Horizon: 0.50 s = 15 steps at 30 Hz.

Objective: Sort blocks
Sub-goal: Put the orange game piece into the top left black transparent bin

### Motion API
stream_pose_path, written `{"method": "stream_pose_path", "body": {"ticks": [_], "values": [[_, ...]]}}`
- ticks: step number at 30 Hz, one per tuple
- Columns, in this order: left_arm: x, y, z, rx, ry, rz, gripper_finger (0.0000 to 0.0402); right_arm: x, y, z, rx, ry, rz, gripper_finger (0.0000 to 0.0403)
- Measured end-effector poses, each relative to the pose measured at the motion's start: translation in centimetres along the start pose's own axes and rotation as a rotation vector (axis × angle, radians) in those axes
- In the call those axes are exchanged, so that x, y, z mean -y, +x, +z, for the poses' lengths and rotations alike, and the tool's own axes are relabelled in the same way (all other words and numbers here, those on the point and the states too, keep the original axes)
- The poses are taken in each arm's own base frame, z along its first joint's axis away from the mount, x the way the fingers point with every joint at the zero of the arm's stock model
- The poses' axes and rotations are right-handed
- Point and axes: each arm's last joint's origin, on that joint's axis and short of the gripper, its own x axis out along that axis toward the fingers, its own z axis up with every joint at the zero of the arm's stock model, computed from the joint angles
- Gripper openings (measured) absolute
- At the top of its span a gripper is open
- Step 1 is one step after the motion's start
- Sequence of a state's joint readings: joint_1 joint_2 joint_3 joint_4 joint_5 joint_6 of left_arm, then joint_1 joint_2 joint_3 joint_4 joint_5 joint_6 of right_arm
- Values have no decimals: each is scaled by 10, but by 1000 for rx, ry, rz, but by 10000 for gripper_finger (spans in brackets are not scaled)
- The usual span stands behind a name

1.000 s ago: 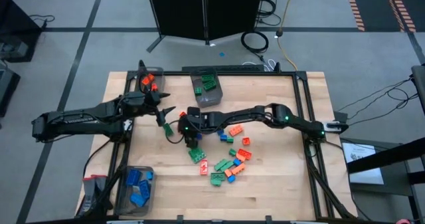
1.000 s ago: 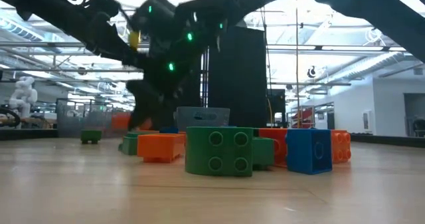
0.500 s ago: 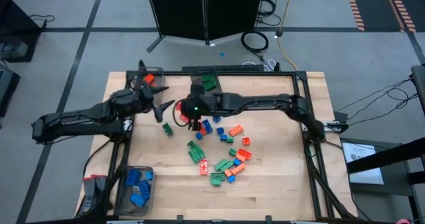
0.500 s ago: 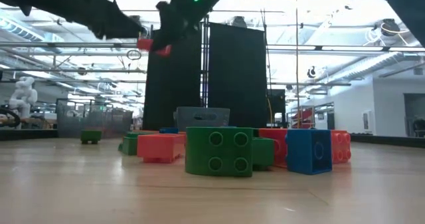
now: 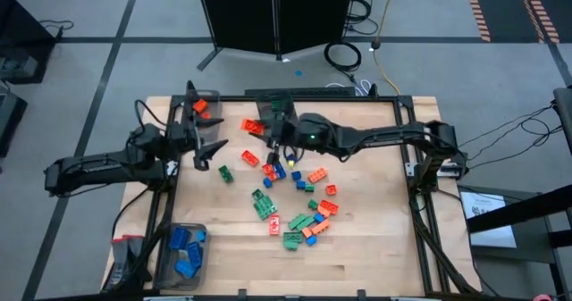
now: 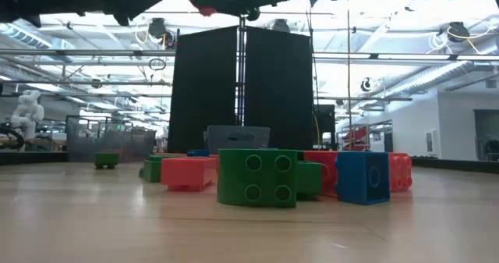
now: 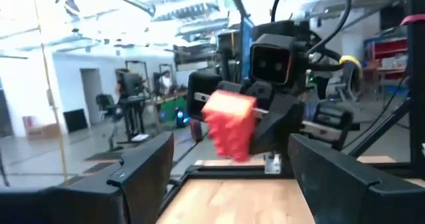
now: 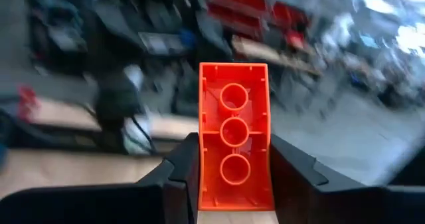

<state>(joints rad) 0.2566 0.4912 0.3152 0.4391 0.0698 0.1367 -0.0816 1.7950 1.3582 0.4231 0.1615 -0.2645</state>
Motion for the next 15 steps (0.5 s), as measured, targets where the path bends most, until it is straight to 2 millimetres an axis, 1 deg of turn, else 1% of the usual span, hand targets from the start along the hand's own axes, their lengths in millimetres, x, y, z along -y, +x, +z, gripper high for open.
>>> {"method": "stream_pose_path", "body": {"ticks": [3, 6, 12, 15], "values": [[2, 0, -3, 47, 2, -20, 297, -4, 3, -2, 75, 16, 60, 113], [3, 1, -5, 77, 5, -53, 297, -7, 4, -3, 104, 21, 109, 113], [5, 6, -7, 91, -15, -108, 297, -8, 6, 0, 160, 25, 111, 113], [5, 8, -9, 84, -18, -115, 297, -8, 5, 2, 192, 25, 146, 113]]}}
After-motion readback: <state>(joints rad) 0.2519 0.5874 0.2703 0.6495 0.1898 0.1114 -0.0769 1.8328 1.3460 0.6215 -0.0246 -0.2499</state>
